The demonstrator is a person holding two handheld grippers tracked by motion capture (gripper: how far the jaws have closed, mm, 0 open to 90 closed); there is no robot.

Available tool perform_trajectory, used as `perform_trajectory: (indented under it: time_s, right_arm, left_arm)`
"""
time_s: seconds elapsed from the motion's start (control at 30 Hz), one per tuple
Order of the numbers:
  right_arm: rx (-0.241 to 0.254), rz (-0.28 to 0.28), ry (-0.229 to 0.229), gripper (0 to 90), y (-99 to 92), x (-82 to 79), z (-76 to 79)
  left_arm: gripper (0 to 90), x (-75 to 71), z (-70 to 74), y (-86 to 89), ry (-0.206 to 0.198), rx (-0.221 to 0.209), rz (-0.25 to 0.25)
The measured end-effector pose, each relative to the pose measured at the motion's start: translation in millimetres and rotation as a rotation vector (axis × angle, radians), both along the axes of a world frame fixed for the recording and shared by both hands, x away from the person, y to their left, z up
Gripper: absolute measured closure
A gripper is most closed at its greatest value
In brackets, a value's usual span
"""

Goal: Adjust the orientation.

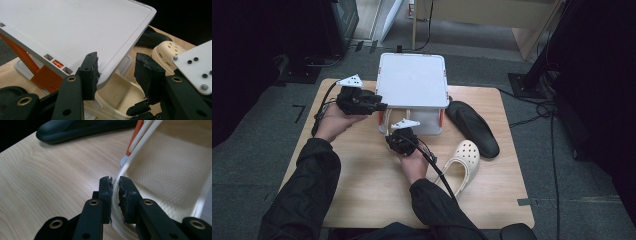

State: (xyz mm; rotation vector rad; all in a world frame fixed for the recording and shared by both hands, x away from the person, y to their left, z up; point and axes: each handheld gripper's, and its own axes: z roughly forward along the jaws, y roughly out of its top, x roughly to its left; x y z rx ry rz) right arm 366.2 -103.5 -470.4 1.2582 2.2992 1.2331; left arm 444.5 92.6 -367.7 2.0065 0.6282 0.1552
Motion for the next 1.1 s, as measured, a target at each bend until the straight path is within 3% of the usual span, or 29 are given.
perform_trajectory:
  time_s: [0.2,0.33,0.43,0.53,0.77,1.1]
  right_arm:
    - [-0.007,0.031,-0.025,72.8,-5.8,-13.2,7.7]
    - [0.024,0.04,-0.031,74.4,-16.1,-25.8,11.8]
    - [0.039,0.066,0.0,82.0,-18.9,-35.1,10.6]
    - [0.012,0.085,0.027,84.9,-17.8,-40.5,3.7]
    - [-0.058,0.074,0.062,84.8,-16.7,-35.9,-14.2]
    - [-0.065,0.061,0.054,84.5,-11.8,-17.9,-17.4]
  left_arm:
    - [54.4,-0.1,0.0,0.1,-0.001,0.0,0.001]
    - [54.4,-0.1,0.0,0.0,0.0,0.0,0.001]
    - [54.4,-0.3,0.2,-0.1,-0.001,0.004,0.003]
    - [54.4,-0.5,-0.1,-0.2,-0.002,0.001,0.004]
    - [54.9,-0.2,-0.2,0.2,-0.003,0.001,0.003]
    - [55.3,-0.2,-0.1,0.1,-0.003,0.001,0.005]
